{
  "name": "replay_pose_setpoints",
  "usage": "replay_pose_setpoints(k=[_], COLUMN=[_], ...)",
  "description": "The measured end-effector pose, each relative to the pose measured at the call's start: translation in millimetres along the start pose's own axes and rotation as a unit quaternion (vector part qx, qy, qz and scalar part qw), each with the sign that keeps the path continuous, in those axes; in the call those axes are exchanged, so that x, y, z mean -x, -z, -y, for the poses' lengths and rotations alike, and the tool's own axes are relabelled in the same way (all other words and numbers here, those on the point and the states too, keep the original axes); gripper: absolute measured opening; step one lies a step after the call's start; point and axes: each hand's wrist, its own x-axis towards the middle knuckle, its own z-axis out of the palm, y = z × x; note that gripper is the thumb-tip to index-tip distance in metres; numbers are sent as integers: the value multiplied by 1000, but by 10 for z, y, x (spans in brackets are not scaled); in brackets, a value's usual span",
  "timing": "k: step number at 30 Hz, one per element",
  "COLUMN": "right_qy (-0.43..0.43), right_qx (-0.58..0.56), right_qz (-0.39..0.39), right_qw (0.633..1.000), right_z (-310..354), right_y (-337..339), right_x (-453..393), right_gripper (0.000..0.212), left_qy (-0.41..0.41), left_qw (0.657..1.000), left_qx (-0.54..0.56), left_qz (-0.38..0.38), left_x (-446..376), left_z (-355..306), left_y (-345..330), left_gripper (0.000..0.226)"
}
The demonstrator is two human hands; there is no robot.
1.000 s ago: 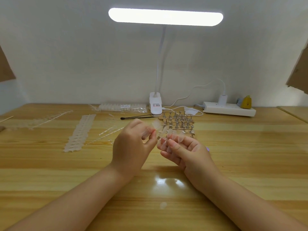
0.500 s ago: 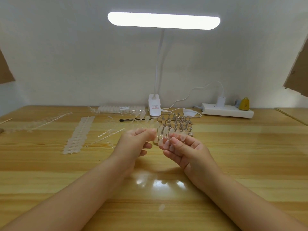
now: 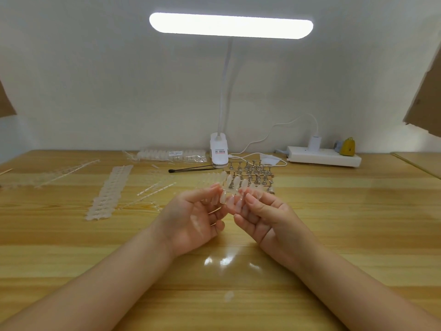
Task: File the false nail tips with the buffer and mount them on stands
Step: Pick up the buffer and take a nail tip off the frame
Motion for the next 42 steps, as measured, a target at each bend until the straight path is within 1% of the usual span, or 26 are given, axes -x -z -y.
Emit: replay_pose_setpoints(k=[5, 8, 10, 11, 12, 13, 15, 17, 18, 20, 21, 22, 23, 24, 26, 28, 29, 30, 31, 32, 33, 35, 37, 38, 40, 42], right_qy=[-33, -36, -20, -9, -1, 5, 7, 7, 8, 8, 6, 3, 1, -3, -6, -4, -1, 0, 3, 6, 14, 34, 43, 41, 31, 33], right_qx=[-20, -22, -9, 4, 17, 29, 45, 59, 66, 83, 93, 103, 112, 118, 116, 98, 86, 76, 69, 63, 60, 54, 65, 76, 105, 149], right_qz=[37, 26, -11, -31, -45, -53, -53, -60, -71, -92, -96, -95, -89, -80, -56, -35, -33, -37, -50, -68, -86, -111, -115, -110, -94, -79], right_qw=[999, 999, 1000, 999, 999, 998, 998, 996, 995, 992, 991, 990, 990, 990, 992, 995, 996, 996, 996, 996, 994, 992, 990, 990, 990, 985], right_z=[-16, -18, -8, -5, -5, -9, -23, -23, -17, 4, 22, 42, 61, 81, 107, 104, 98, 97, 102, 114, 128, 138, 112, 86, 36, 11], right_y=[6, 6, 16, 20, 16, 13, -4, -15, -16, -5, 7, 10, 21, 21, 10, -14, -19, -21, -9, 0, 14, 34, 22, 14, 4, -6], right_x=[-1, -3, -5, -6, -5, -2, 3, 7, 4, -6, -9, -11, -14, -14, -19, -24, -25, -22, -18, -13, -13, -21, -27, -29, -26, -16], right_gripper=[19, 15, 13, 14, 16, 18, 23, 25, 23, 16, 12, 9, 11, 13, 14, 23, 24, 23, 22, 22, 23, 26, 28, 29, 30, 27], left_qy=[10, -2, -72, -126, -184, -243, -358, -435, -457, -478, -484, -487, -482, -465, -378, -271, -219, -173, -143, -134, -141, -155, -159, -163, -190, -224], left_qw=[998, 997, 997, 981, 947, 900, 784, 676, 636, 582, 566, 565, 585, 630, 769, 901, 950, 980, 989, 990, 989, 980, 963, 956, 942, 927], left_qx=[45, 61, -32, -123, -221, -311, -462, -568, -604, -651, -663, -664, -650, -620, -511, -335, -220, -97, -3, 34, 14, -92, -196, -227, -263, -278], left_qz=[42, 36, -27, -82, -141, -187, -212, -176, -148, -96, -75, -60, -54, -57, -67, -46, -37, -32, -33, -40, -53, -81, -96, -92, -88, -113], left_x=[16, 28, 35, 36, 33, 29, 20, 30, 35, 47, 54, 66, 80, 91, 109, 110, 94, 79, 70, 70, 72, 57, 35, 29, 36, 44], left_z=[45, 50, 25, 8, -9, -26, -56, -90, -102, -130, -153, -175, -190, -202, -215, -182, -167, -170, -190, -220, -248, -253, -185, -130, -32, -7], left_y=[-24, -48, -79, -89, -86, -68, 0, 76, 106, 130, 124, 107, 88, 72, 41, 17, 19, 30, 49, 75, 92, 93, 40, 10, -50, -72], left_gripper=[16, 15, 14, 15, 15, 13, 9, 6, 5, 5, 7, 8, 8, 9, 13, 12, 12, 12, 10, 10, 10, 12, 33, 37, 34, 28])
